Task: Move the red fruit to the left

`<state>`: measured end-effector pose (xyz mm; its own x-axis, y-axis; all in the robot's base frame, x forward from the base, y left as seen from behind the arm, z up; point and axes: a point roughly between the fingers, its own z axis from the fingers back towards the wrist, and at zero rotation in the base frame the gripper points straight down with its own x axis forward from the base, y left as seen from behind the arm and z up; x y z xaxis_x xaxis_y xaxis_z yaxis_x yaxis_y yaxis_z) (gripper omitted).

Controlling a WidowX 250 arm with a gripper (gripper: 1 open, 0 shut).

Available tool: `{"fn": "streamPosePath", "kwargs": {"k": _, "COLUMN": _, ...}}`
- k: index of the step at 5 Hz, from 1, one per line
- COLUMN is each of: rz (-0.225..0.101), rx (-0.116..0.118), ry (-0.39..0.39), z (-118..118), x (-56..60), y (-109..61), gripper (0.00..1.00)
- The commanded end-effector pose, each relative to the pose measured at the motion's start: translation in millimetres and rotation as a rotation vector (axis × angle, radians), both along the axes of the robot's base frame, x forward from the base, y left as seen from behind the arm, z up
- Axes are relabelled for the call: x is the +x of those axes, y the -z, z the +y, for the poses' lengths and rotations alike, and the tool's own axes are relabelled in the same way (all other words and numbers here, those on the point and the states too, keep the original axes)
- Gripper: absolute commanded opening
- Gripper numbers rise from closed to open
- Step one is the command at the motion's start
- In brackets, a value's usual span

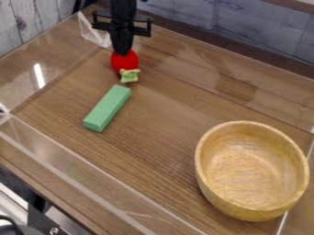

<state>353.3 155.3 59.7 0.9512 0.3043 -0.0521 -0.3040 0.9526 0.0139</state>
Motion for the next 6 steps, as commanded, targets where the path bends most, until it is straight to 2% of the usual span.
{"fn": "streamPosePath", "kwargs": {"k": 1, "rz": -0.08, "rx": 0.036, "ry": 0.015, "z": 7, "x": 10.5, "y": -32.6, "gripper": 0.0}}
{"fn": "streamPosePath", "kwargs": {"k": 2, "rz": -0.068, "rx": 0.036, "ry": 0.032, "z": 7, "x": 12.4, "y": -28.4, "gripper": 0.0}}
{"fn": "streamPosePath", "kwargs": {"k": 3, "rz": -0.058, "rx": 0.033, "ry": 0.114, "z": 6, "x": 8.8, "y": -25.1, "gripper": 0.0}}
{"fn": "streamPosePath", "kwargs": {"k": 5, "rz": -0.078, "rx": 0.002, "ry": 0.138, "z": -36, "x": -1.0, "y": -38.1, "gripper": 0.0}}
{"fn": "streamPosePath", "kwargs": {"k": 6, "rz": -0.088, "rx": -0.021, "ry": 0.151, "z": -33, "x": -7.0, "y": -38.6, "gripper": 0.0}}
